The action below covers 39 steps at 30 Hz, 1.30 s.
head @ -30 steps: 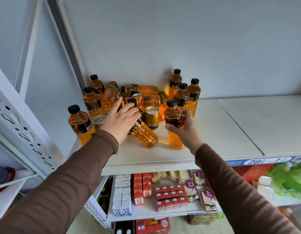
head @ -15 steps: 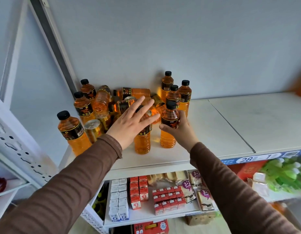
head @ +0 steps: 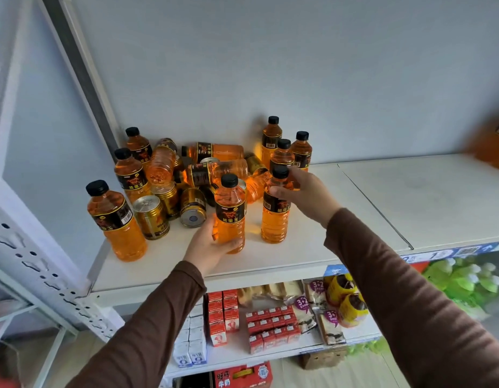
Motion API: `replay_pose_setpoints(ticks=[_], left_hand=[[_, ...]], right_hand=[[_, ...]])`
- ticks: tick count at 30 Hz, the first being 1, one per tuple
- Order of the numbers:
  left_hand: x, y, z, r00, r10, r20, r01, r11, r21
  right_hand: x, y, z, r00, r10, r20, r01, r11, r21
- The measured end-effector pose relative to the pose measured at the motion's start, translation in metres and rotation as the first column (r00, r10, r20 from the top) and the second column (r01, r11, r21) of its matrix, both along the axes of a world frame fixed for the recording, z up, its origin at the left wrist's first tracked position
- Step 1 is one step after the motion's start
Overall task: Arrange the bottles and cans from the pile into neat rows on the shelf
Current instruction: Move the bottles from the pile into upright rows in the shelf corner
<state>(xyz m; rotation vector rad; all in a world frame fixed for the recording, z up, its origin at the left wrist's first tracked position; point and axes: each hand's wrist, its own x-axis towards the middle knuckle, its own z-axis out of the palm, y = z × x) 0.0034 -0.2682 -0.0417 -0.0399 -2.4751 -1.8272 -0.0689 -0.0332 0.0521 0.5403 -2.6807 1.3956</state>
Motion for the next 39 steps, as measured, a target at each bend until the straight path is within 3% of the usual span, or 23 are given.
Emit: replay_pose_setpoints(ticks=[11, 19, 30, 39], left_hand=[[-0.013, 0.000, -0.010, 0.998, 0.028, -0.058, -0.029, 0.999, -0.019], [-0.028, 0.058, 0.001, 0.986, -0.134, -0.101, 0.131, 0.991, -0.037], [-0.025, 0.261, 0.016, 0.901, -0.410, -0.144, 0.410, 0.912, -0.035], [-0.002, 0.475, 0.009, 0.871, -0.473, -0.128, 0.474, 0.880, -0.027]], right_hand=[[0.008, -0.003, 0.007, 0.985, -0.171, -0.012, 0.170, 0.983, -0.069], [0.035, 0.058, 0.019, 0.936, -0.352, -0.029, 0.345, 0.929, -0.133], [0.108, 0.248, 0.037, 0.808, -0.582, -0.092, 0.565, 0.809, -0.162], [0.157, 0.444, 0.031, 0.735, -0.675, -0.058, 0.664, 0.735, -0.141]])
